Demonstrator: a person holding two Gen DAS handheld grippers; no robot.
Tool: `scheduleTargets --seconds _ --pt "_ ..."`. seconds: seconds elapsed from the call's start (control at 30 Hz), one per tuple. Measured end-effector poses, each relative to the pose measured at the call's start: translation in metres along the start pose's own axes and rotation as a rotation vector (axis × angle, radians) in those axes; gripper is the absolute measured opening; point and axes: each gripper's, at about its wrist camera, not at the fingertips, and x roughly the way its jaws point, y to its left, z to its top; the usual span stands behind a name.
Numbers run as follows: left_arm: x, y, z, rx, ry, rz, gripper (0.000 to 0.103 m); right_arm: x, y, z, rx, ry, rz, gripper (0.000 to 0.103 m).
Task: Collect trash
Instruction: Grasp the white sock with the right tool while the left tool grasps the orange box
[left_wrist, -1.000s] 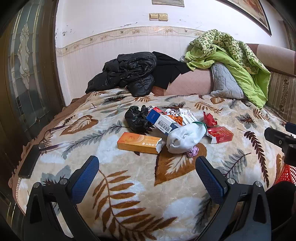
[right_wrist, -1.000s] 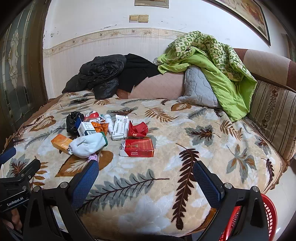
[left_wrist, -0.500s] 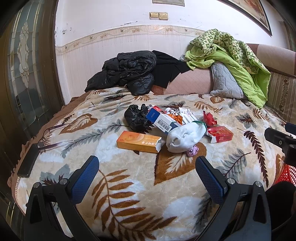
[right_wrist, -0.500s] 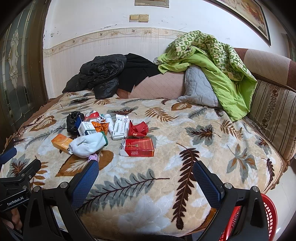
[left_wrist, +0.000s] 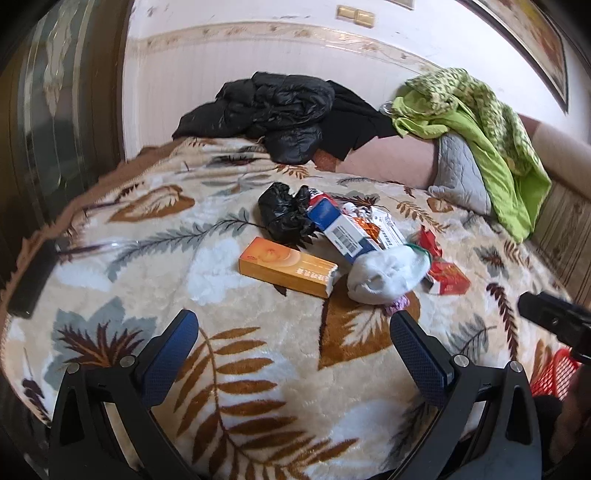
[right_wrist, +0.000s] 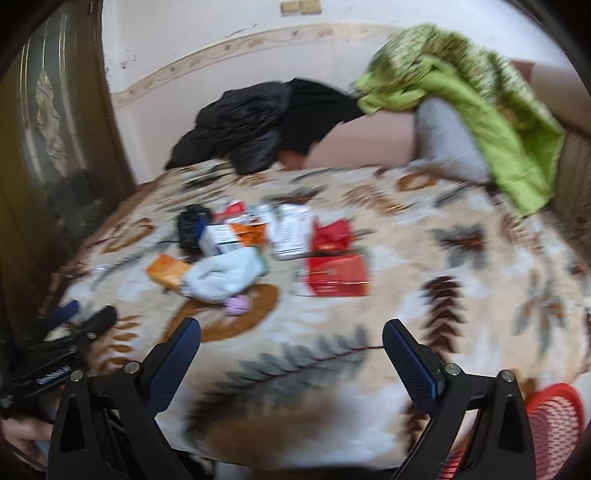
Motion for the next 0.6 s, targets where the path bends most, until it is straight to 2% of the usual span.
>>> scheduleTargets --seconds 0.03,0.07,0.13,0.2,0.27,0.33,0.37,0.43,0.47,0.5,0.53,0.6 --pt "0.002 0.004 0.001 -0.024 0.009 -0.008 0.099 0.008 0.001 0.002 0.004 0.014 0.017 0.098" --pt "0.005 0.009 0.002 -0.045 0.019 -0.017 0.093 0.023 0.001 0.009 0.048 0.052 0.070 0.096" --pt "0.009 0.015 0.004 -0.075 0.045 -0.033 0.087 0.051 -0.001 0.017 0.086 0.126 0.099 0.093" --pt "0.013 0.020 0.007 -0.092 0.060 -0.044 0.087 0.088 -0.004 0.028 0.154 0.194 0.123 0.085" --pt "0.014 0.022 0.010 -0.097 0.060 -0.058 0.086 0.112 -0.007 0.032 0.198 0.237 0.125 0.082" --pt "0.019 0.026 0.014 -0.103 0.070 -0.066 0.084 0.139 -0.008 0.033 0.248 0.275 0.151 0.062" --pt "0.023 0.029 0.016 -0.112 0.077 -0.072 0.082 0.144 -0.008 0.032 0.252 0.287 0.155 0.057" --pt "0.032 0.035 0.021 -0.139 0.096 -0.089 0.080 0.153 -0.006 0.027 0.276 0.296 0.184 0.025" --pt "0.038 0.039 0.025 -0.158 0.110 -0.097 0.077 0.151 -0.007 0.027 0.287 0.279 0.196 0.023" --pt "0.043 0.042 0.028 -0.172 0.118 -0.098 0.075 0.146 -0.007 0.029 0.284 0.264 0.197 0.010" --pt "0.049 0.044 0.030 -0.188 0.129 -0.099 0.073 0.139 -0.007 0.033 0.271 0.241 0.197 0.005" --pt "0.067 0.053 0.036 -0.261 0.170 -0.123 0.072 0.122 -0.010 0.039 0.249 0.175 0.185 0.005"
